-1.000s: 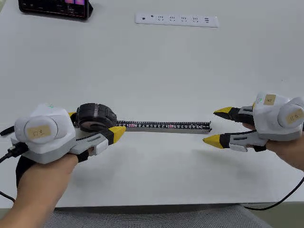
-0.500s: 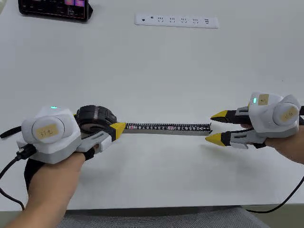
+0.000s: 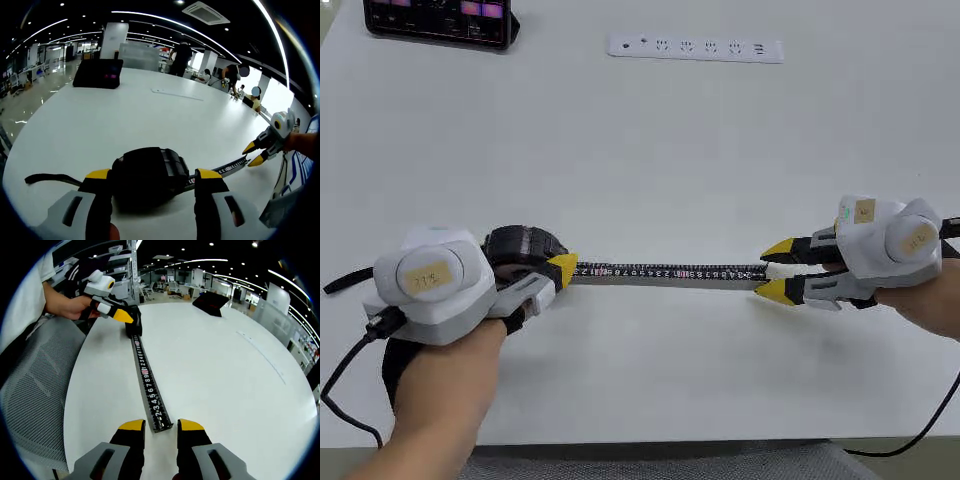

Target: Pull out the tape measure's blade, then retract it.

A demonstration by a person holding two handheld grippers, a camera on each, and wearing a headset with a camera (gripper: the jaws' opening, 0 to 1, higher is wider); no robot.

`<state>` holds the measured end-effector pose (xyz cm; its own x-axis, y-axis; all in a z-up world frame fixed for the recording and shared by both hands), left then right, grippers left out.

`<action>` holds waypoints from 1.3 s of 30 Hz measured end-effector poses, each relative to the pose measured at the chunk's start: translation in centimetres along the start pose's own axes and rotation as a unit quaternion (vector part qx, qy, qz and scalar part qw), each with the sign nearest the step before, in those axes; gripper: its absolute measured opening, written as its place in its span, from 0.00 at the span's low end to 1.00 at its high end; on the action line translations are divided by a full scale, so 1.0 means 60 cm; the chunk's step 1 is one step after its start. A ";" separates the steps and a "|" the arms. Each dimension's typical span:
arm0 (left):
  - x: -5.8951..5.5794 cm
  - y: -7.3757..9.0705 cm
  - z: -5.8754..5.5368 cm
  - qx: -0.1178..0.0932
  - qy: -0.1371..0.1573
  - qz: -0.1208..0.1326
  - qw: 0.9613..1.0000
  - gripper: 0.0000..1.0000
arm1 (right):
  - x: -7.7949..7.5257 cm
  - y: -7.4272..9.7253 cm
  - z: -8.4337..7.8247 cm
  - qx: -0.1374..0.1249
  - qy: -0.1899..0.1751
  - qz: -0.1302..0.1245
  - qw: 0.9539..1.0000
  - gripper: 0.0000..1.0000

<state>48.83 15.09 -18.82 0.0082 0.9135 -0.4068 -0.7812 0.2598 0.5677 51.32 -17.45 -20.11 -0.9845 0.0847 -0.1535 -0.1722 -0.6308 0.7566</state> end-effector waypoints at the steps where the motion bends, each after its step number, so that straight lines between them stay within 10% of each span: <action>1: 0.000 0.000 0.000 -0.001 0.000 0.001 1.000 0.63 | 0.000 -0.001 0.000 0.000 0.000 0.001 1.000 0.22; 39: 0.006 -0.007 0.000 0.004 0.008 0.022 1.000 0.59 | -0.011 -0.014 -0.002 0.036 0.063 0.043 0.996 0.12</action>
<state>49.16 15.29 -19.21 -0.0352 0.9192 -0.3923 -0.7758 0.2223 0.5906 52.11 -17.06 -20.75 -0.9847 -0.0678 -0.1604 -0.0929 -0.5741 0.8135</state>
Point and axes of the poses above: the centre of the closed fingertips' face, and the gripper's own axes: y roughly backward along the fingers, x roughly to its left, z roughly out of its top, the point moved 7 cm from there along y, roughly backward along the fingers, and after that the axes turned 15 degrees about y, right-handed, at the moved point
